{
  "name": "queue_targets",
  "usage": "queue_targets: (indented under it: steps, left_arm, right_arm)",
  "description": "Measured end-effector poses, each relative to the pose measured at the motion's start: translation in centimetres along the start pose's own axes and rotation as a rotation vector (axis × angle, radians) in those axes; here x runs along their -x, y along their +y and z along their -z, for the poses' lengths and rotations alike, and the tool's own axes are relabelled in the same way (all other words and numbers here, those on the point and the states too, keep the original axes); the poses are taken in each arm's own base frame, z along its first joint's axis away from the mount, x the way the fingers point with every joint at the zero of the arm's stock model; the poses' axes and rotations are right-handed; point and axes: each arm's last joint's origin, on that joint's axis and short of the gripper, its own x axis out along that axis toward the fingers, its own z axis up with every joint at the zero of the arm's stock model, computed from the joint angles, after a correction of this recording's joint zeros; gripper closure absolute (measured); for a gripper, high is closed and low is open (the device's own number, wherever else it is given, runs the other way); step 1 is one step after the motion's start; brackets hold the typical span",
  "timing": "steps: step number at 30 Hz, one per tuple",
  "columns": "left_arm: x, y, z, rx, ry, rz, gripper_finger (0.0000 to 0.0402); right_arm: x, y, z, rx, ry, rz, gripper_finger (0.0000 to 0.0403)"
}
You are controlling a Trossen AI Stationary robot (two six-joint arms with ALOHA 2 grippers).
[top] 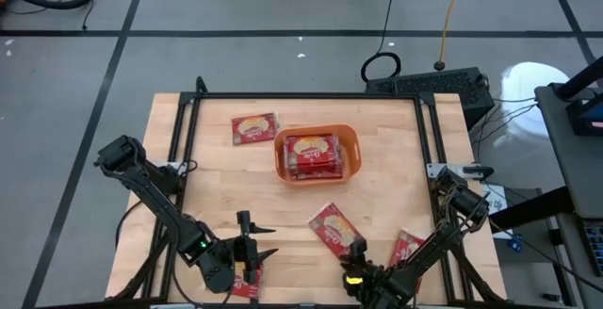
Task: Sort popcorn bags into baskets
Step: Put the red popcorn bag into the orange bin
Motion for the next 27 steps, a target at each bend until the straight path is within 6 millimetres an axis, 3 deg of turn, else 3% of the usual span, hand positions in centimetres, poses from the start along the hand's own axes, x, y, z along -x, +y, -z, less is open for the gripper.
queue_targets:
  steps: [5,12,15,23,27]
  left_arm:
    - [0.0,0.0,0.0,0.0,0.0,0.0,0.0163]
    - [-0.2,0.0,0.1,0.001,0.002,-0.007,0.0163]
    - [-1.1,0.0,0.3,-0.017,0.013,-0.026,0.0163]
    - [-6.0,-0.3,1.9,-0.123,0.036,-0.083,0.0163]
    - [-8.8,-1.2,3.2,-0.193,0.033,-0.011,0.0163]
  right_arm:
    - [0.0,-0.2,0.3,-0.058,0.03,0.016,0.0316]
    - [0.0,-0.4,0.6,-0.08,0.056,0.023,0.0395]
    - [0.0,-0.4,0.6,-0.081,0.053,0.024,0.0397]
    - [0.6,-0.1,-1.3,-0.06,-0.011,-0.021,0.0402]
    - [1.1,0.0,-2.2,-0.056,-0.032,-0.034,0.0402]
